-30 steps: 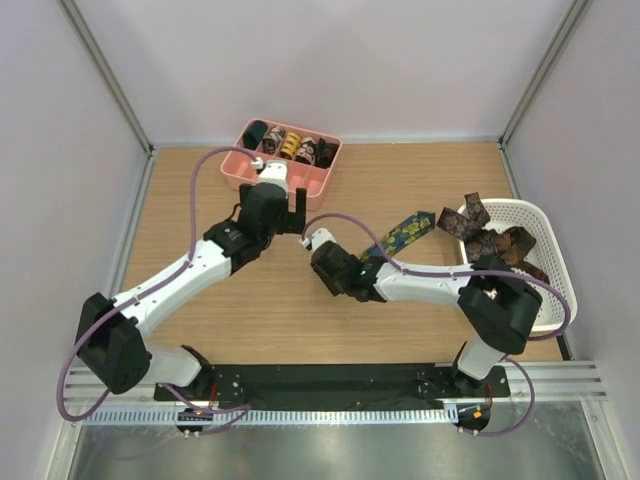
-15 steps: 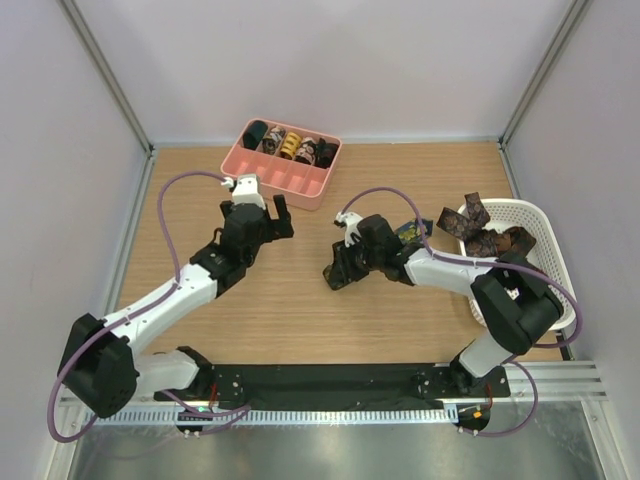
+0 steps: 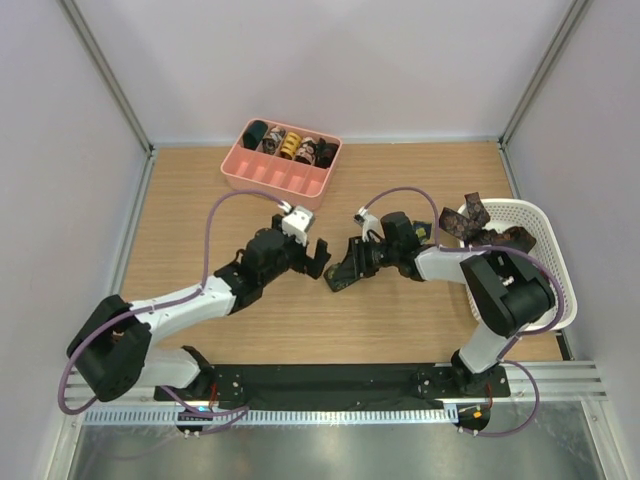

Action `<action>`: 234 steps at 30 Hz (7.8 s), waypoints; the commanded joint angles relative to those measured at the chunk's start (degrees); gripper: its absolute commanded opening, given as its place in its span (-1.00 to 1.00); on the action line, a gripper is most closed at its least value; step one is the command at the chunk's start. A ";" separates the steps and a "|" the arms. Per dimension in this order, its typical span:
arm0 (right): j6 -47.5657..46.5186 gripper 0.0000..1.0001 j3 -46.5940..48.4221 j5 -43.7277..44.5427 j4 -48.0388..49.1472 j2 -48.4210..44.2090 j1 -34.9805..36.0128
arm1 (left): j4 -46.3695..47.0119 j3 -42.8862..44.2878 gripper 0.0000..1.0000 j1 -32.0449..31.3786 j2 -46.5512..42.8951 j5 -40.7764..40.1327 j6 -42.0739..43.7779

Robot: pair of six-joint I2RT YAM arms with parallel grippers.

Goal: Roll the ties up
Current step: Roll the tie

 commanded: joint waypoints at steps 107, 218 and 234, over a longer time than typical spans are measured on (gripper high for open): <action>11.59 -0.42 -2.26 -7.21 9.37 8.48 -9.29 | -11.47 15.54 -0.52 -7.04 31.82 12.88 18.96; -27.79 0.32 38.61 92.37 -44.69 25.08 43.54 | -95.15 80.23 -0.48 -7.39 69.26 11.03 9.46; -22.16 0.16 39.49 96.59 -49.17 31.76 38.70 | -97.79 81.46 -0.46 -7.13 69.79 10.68 8.41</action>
